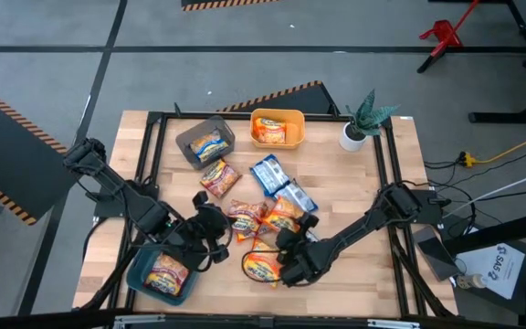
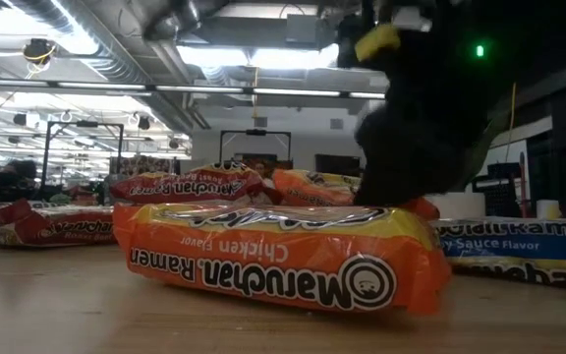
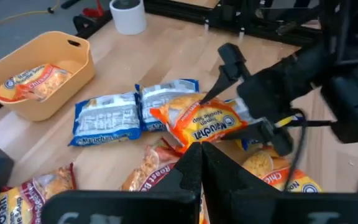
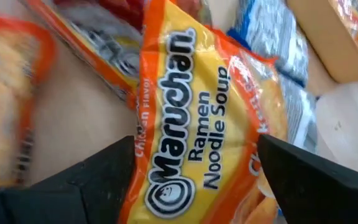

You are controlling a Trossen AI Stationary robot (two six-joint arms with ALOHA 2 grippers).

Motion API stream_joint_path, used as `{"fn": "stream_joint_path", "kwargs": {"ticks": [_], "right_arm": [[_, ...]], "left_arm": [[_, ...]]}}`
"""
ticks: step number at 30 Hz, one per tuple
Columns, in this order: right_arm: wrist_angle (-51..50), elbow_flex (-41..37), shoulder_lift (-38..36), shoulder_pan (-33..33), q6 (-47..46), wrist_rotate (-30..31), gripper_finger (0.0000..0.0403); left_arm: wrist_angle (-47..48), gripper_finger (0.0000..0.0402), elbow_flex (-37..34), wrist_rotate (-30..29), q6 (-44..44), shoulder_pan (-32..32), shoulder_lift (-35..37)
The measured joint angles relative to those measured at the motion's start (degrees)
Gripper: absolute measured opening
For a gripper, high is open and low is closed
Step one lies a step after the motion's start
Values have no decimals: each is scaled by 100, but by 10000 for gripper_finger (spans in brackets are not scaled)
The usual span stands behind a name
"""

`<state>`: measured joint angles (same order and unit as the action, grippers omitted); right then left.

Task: Sort Maruchan noodles
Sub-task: Put the pack of orange ramen noodle soup into the yellow bin

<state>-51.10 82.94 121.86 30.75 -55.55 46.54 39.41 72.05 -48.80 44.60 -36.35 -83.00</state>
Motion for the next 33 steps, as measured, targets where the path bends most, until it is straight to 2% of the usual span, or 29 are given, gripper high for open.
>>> {"fn": "stream_joint_path", "kwargs": {"ticks": [3, 7, 14, 18, 25, 28, 33], "right_arm": [[32, -104, 0, -153, -5, -219, 304], [90, -227, -10, -317, 19, -482, 247], [111, -94, -9, -297, 63, -504, 101], [87, 101, -9, -255, 457, -617, 15], [-559, 811, -9, -112, 899, -499, 6], [-1074, 1247, -9, 6, 1004, -232, 7], [-1969, 1962, -11, 229, 1092, 276, 4]], "left_arm": [[-4, 0, 0, 0, -5, 61, 0], [-6, 0, 0, -9, -17, 87, 0], [-24, 0, 0, -7, -18, 83, 0], [-325, 0, 0, -4, -211, 83, 0], [-659, 1, 0, 64, -446, 124, 15], [-657, 14, 0, 442, -428, 274, 17], [-653, 51, 0, 1404, -358, 658, 197]]}}
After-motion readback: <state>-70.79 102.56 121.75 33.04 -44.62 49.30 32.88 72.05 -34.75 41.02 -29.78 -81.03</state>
